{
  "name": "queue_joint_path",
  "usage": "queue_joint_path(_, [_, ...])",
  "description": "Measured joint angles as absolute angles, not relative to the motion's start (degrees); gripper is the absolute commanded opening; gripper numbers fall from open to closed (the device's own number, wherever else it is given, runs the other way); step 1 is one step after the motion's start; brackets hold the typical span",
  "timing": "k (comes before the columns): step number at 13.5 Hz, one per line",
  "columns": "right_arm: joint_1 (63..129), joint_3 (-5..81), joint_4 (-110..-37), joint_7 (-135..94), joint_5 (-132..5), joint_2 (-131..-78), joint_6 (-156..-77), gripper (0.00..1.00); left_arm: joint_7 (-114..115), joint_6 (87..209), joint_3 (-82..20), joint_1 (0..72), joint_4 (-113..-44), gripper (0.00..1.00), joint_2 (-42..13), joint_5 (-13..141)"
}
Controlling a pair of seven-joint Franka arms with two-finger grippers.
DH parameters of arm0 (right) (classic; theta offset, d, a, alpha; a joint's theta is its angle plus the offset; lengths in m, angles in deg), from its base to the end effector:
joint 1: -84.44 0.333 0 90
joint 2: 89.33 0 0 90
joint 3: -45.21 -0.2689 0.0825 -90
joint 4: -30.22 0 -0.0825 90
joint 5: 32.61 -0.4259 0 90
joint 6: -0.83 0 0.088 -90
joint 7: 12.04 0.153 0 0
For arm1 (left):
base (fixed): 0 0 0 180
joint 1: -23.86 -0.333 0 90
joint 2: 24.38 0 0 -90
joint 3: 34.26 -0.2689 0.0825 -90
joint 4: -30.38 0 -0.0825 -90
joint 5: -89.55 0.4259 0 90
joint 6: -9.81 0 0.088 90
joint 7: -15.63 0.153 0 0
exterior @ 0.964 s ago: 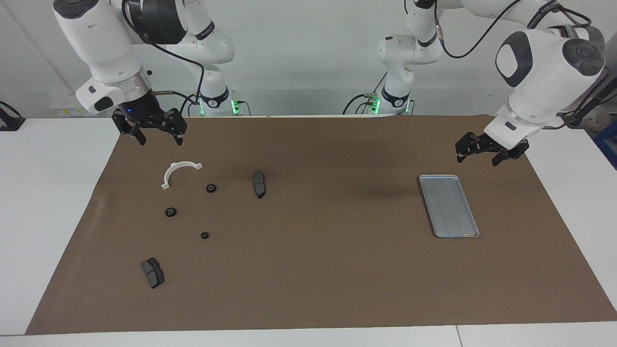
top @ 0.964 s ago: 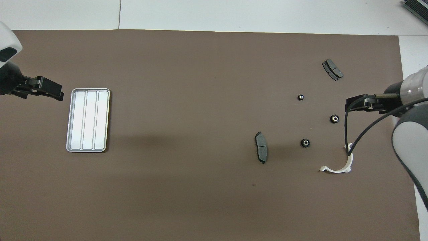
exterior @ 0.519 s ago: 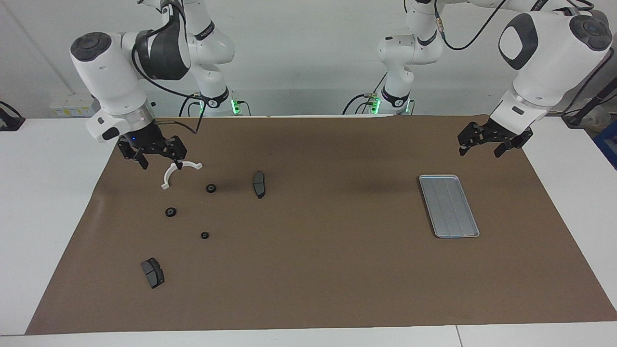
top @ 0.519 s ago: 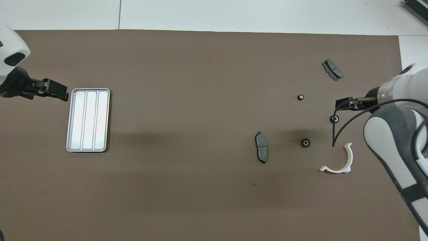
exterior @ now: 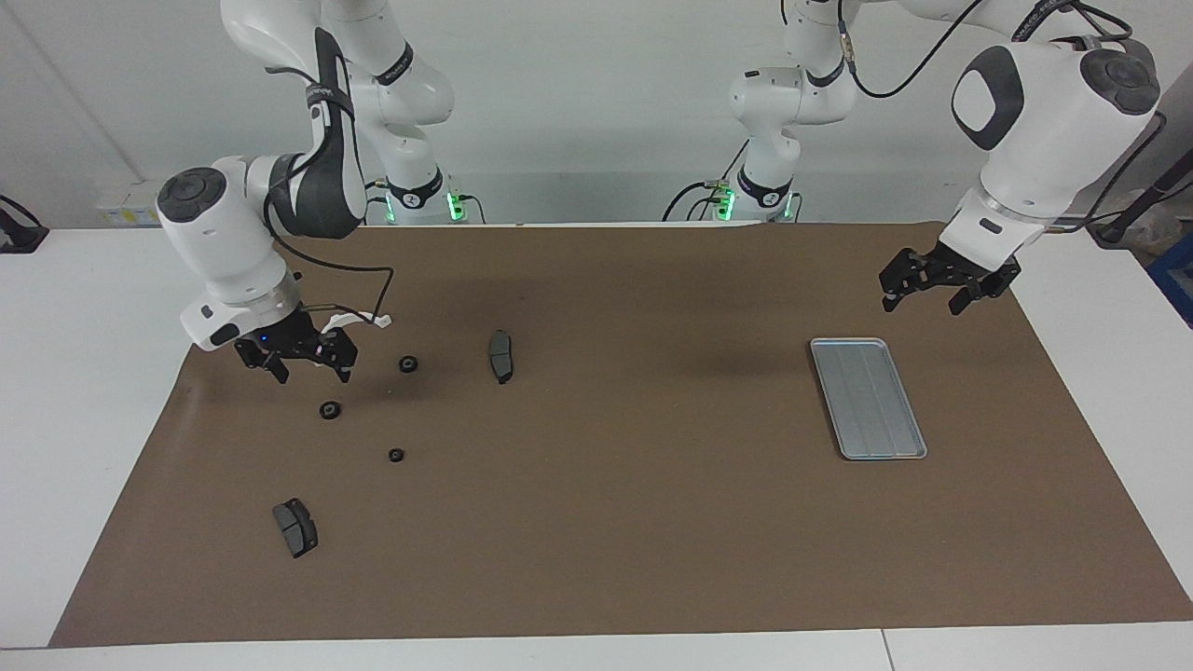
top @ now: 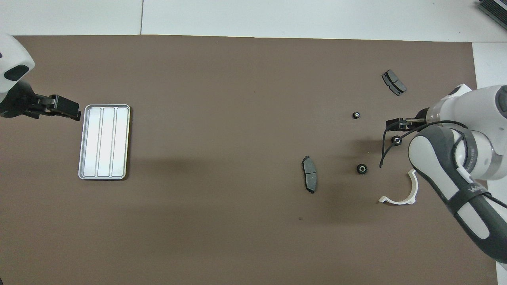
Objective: Pick bearing gear from pile to tray
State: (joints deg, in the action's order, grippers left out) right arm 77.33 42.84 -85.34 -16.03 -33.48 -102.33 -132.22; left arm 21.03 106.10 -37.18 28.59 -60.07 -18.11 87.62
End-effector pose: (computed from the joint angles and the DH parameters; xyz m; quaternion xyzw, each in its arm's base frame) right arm 0.6230 -0.0506 0.2300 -0.9991 0.0122 -0.0399 0.0074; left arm 0.6303 -0.0257 0.4699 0.9980 -0.0611 -0.0032 0.0141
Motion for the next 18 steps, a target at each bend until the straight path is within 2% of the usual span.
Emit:
queue_joint_path(9, [76.26,42.85,-89.44,-16.03,-33.48,-105.04,-139.19,1.0,21.02,107.02,-37.18,28.59,-61.12,1.0,-18.31,87.62])
queue_joint_path(12, [76.1,42.85,-89.61,-16.03,-33.48,-106.55,-140.4,0.94,21.02,107.08,-37.18,28.59,-61.25,1.0,-18.34,87.62])
queue_joint_path(14, [76.09,42.85,-89.6,-16.04,-33.48,-106.74,-140.48,0.71,21.02,107.13,-37.18,28.59,-61.35,1.0,-18.35,87.62])
queue_joint_path(17, [76.08,42.83,-89.57,-16.04,-33.47,-106.7,-140.48,0.19,21.02,107.14,-37.18,28.59,-61.42,1.0,-18.41,87.62])
queue_joint_path(18, [76.0,42.87,-89.52,-16.06,-33.46,-106.53,-140.41,0.07,21.02,107.14,-37.18,28.59,-61.5,1.0,-18.45,87.62])
